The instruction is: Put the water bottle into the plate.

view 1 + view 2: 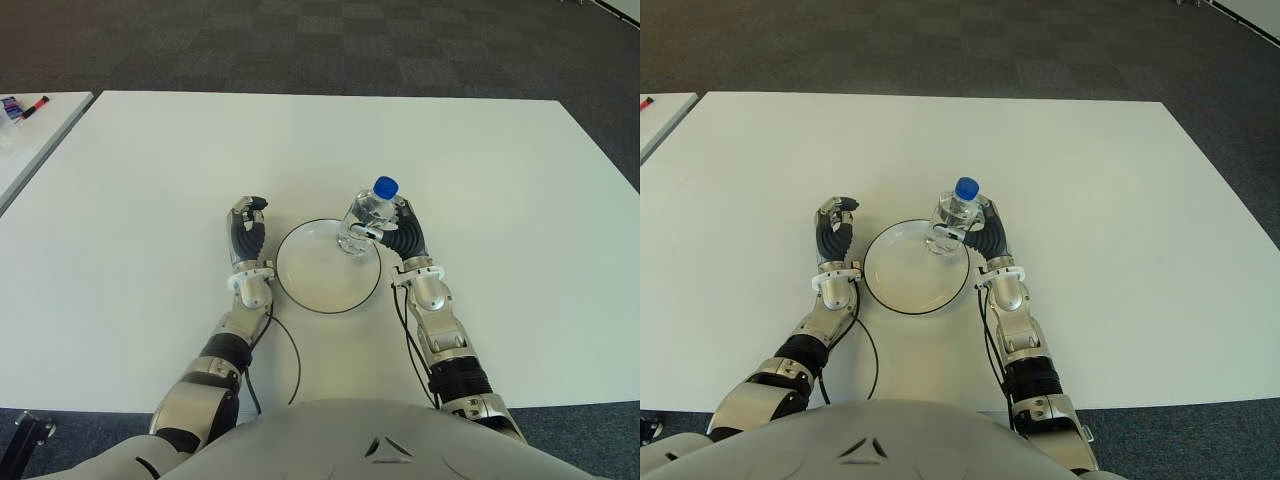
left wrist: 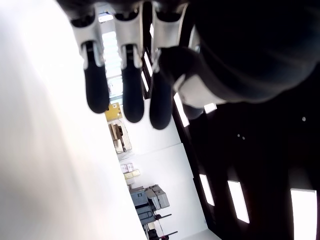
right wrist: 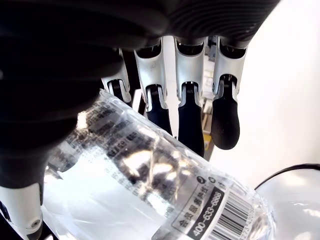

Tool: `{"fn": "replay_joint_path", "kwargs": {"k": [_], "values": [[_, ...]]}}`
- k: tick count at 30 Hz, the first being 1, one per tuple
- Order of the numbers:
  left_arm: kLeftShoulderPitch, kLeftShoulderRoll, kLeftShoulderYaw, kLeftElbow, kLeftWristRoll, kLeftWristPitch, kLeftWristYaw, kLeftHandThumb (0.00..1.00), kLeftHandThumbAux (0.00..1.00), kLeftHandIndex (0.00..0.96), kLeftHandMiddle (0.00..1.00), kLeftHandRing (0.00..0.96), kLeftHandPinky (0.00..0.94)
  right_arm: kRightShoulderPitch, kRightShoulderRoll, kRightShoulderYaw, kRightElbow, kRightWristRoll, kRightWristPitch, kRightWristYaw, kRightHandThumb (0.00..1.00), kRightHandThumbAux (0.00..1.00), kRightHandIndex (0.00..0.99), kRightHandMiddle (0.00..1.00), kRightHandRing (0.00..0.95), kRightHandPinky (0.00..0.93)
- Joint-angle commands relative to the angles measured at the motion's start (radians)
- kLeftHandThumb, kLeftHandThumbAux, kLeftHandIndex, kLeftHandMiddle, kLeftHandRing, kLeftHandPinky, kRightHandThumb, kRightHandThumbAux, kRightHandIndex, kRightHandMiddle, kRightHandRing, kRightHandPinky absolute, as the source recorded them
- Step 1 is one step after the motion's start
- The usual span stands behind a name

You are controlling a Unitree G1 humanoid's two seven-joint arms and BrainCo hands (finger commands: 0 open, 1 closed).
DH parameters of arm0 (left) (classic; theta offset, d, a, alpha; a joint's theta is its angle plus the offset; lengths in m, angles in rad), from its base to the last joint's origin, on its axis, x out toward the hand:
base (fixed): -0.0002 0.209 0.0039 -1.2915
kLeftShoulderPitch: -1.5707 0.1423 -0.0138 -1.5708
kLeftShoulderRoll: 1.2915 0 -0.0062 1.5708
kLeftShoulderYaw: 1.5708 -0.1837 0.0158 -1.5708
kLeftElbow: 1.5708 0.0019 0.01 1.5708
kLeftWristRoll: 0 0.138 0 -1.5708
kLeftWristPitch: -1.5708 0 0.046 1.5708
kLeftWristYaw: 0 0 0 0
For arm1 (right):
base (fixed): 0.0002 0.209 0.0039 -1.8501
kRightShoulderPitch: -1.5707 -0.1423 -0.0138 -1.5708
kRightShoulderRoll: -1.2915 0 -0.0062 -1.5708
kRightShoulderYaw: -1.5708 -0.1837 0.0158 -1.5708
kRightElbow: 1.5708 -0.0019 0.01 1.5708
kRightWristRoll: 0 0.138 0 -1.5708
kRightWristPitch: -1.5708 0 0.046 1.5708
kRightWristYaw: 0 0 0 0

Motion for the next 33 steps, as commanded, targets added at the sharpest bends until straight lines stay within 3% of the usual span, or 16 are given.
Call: {"fn": "replay_joint_path", "kwargs": {"k": [1, 14, 33], "values": [[0.026, -0.010, -0.003, -0.022, -0.009, 0.026, -0.029, 0.841, 0.674, 0.430, 0.446, 0.395, 0.431, 0.007, -0.002, 0.005, -0.020, -0.003, 0.026, -0.007, 0.856, 0.675, 0.403, 0.533, 0.875, 0.853], [0.046, -0.027, 0.001, -0.080, -0.032, 0.073, -0.077, 0.839, 0.676, 0.424, 0.446, 0.372, 0.407, 0.019, -0.007, 0.008, -0.020, -0.035, 0.092, -0.021, 0.857, 0.674, 0.404, 0.535, 0.878, 0.857], [0.055, -0.030, -0.009, -0.108, -0.020, 0.092, -0.092, 0.836, 0.678, 0.407, 0.456, 0.373, 0.409, 0.023, -0.009, 0.011, 0.002, -0.011, 0.095, 0.005, 0.857, 0.674, 0.406, 0.537, 0.881, 0.859]]}}
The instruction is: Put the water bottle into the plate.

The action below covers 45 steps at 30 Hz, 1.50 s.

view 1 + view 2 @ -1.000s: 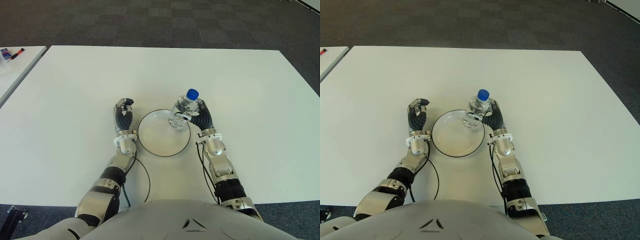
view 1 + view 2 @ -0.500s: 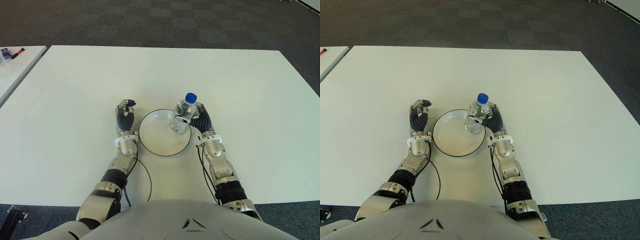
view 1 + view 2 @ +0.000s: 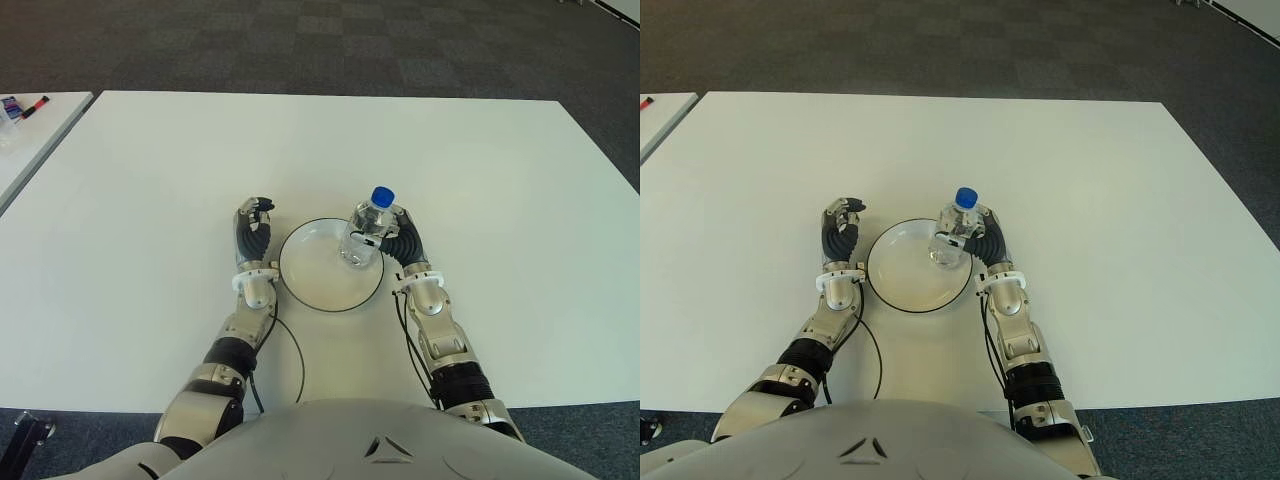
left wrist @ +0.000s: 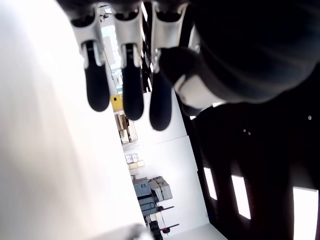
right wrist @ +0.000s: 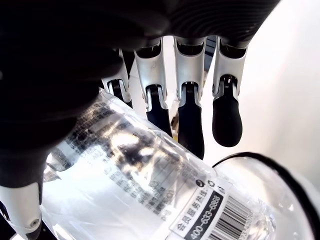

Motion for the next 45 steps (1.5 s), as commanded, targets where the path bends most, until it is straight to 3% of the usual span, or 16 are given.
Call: {"fn": "replay_joint_path", "kwargs": {"k": [1, 9, 35, 45], "values": [[0.016, 0.000, -0.008, -0.006, 0.008, 0.015, -0.016, 0.835, 0.678, 0.407, 0.456, 0.373, 0.409, -0.001, -0.002, 0.001, 0.015, 0.041, -0.006, 0.026, 0.857, 0.674, 0.406, 0.537, 0.881, 0.859], [0.013, -0.001, -0.008, -0.002, 0.007, 0.007, -0.016, 0.835, 0.678, 0.406, 0.458, 0.379, 0.417, -0.005, 0.007, 0.001, 0.045, 0.095, -0.021, 0.061, 0.857, 0.673, 0.410, 0.538, 0.885, 0.863], [0.011, -0.003, -0.011, 0.000, 0.023, 0.010, -0.004, 0.837, 0.678, 0.401, 0.463, 0.395, 0.426, -0.025, -0.016, 0.049, 0.082, 0.036, 0.007, 0.043, 0.858, 0.674, 0.406, 0.534, 0.875, 0.851], [0.007, -0.010, -0.010, 0.006, 0.026, 0.010, 0.009, 0.837, 0.679, 0.399, 0.465, 0.400, 0.430, -0.045, -0.025, 0.068, 0.129, -0.004, -0.041, 0.006, 0.859, 0.673, 0.409, 0.537, 0.875, 0.853]]}}
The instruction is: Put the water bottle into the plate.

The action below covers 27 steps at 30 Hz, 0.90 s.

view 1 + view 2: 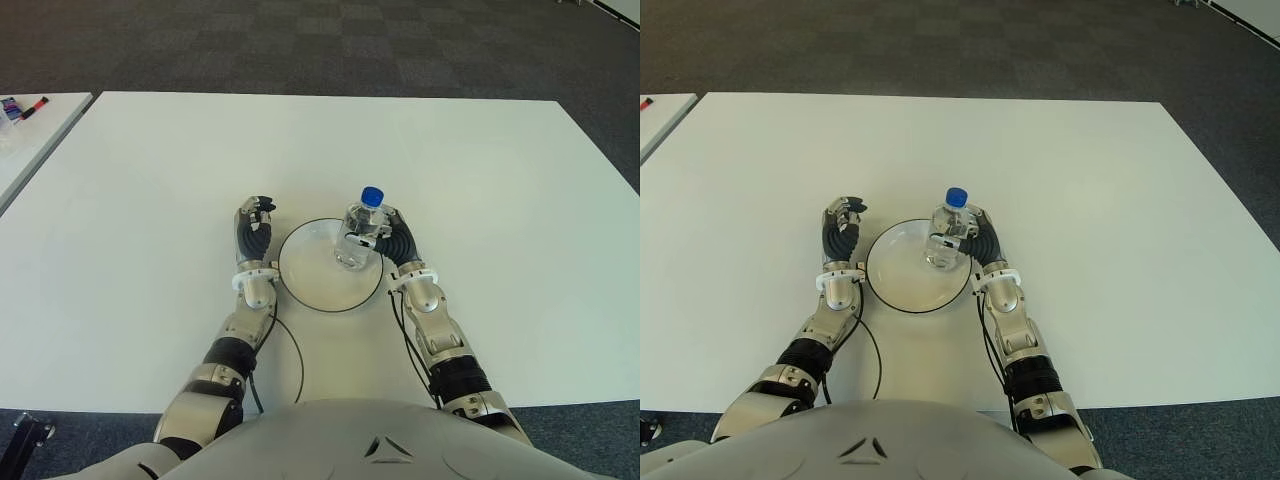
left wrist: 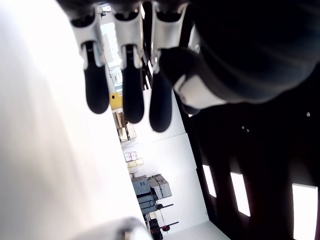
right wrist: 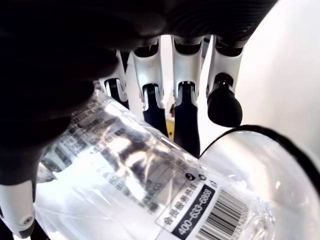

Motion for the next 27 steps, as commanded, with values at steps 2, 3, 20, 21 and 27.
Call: {"fn": "replay_joint_path", "kwargs": {"k": [2, 3, 20, 21, 27], "values": [[0.006, -0.010, -0.009, 0.008, 0.011, 0.009, 0.005, 0.837, 0.679, 0.400, 0.464, 0.396, 0.423, -0.008, -0.008, 0.019, 0.052, -0.020, 0.000, -0.005, 0.859, 0.673, 0.409, 0.538, 0.875, 0.854], [0.006, -0.011, -0.009, 0.008, 0.010, 0.010, 0.003, 0.837, 0.679, 0.401, 0.463, 0.394, 0.420, -0.010, -0.009, 0.021, 0.055, -0.020, 0.000, -0.004, 0.859, 0.673, 0.409, 0.538, 0.874, 0.854], [0.007, -0.013, -0.006, 0.011, 0.000, 0.002, -0.007, 0.837, 0.678, 0.411, 0.454, 0.373, 0.410, -0.043, -0.013, 0.038, 0.107, -0.027, -0.044, -0.006, 0.860, 0.672, 0.412, 0.541, 0.873, 0.855], [0.006, -0.013, -0.006, 0.013, 0.001, 0.000, -0.003, 0.838, 0.677, 0.412, 0.454, 0.374, 0.412, -0.044, -0.013, 0.039, 0.110, -0.029, -0.049, -0.008, 0.860, 0.672, 0.412, 0.541, 0.873, 0.855], [0.004, -0.013, -0.006, 0.019, 0.007, -0.003, 0.006, 0.838, 0.677, 0.411, 0.455, 0.381, 0.421, -0.053, -0.019, 0.051, 0.119, -0.029, -0.074, 0.005, 0.860, 0.672, 0.412, 0.541, 0.873, 0.853]]}}
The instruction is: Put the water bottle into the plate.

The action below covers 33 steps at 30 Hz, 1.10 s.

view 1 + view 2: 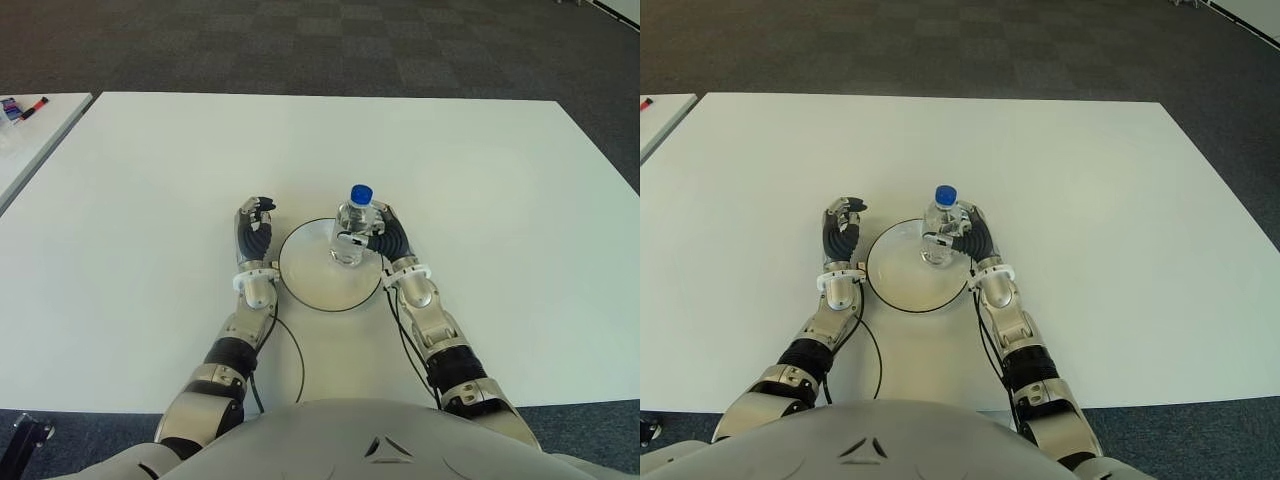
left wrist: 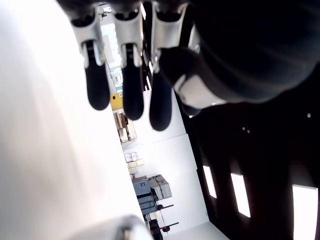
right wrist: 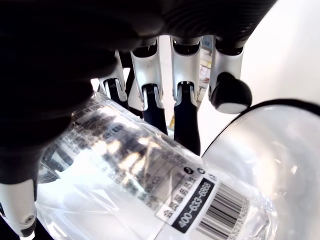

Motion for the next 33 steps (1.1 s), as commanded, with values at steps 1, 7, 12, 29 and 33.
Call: {"fn": "replay_joint_path", "kwargs": {"k": [1, 7, 12, 29, 33], "values": [[0.004, -0.007, -0.008, 0.017, 0.010, -0.002, 0.007, 0.838, 0.677, 0.410, 0.456, 0.382, 0.420, 0.004, -0.008, 0.025, 0.034, -0.012, -0.011, 0.019, 0.860, 0.672, 0.412, 0.542, 0.873, 0.854], [0.003, -0.007, -0.007, 0.018, 0.008, -0.006, 0.003, 0.838, 0.678, 0.409, 0.457, 0.378, 0.409, -0.007, -0.019, 0.041, 0.047, -0.026, -0.037, 0.013, 0.860, 0.672, 0.412, 0.543, 0.872, 0.855], [0.004, -0.009, -0.006, 0.015, 0.006, -0.004, 0.002, 0.838, 0.678, 0.410, 0.456, 0.379, 0.415, -0.015, -0.022, 0.051, 0.053, -0.018, -0.039, 0.037, 0.861, 0.672, 0.413, 0.544, 0.871, 0.854], [0.005, -0.006, -0.008, 0.015, 0.011, -0.012, 0.002, 0.837, 0.679, 0.398, 0.467, 0.401, 0.426, -0.020, -0.030, 0.076, 0.024, -0.040, 0.008, 0.053, 0.859, 0.672, 0.411, 0.541, 0.878, 0.858], [0.006, -0.007, -0.008, 0.013, 0.017, -0.008, 0.011, 0.837, 0.678, 0.400, 0.465, 0.406, 0.441, -0.016, -0.024, 0.074, 0.013, -0.030, 0.018, 0.062, 0.858, 0.673, 0.411, 0.540, 0.886, 0.864]]}}
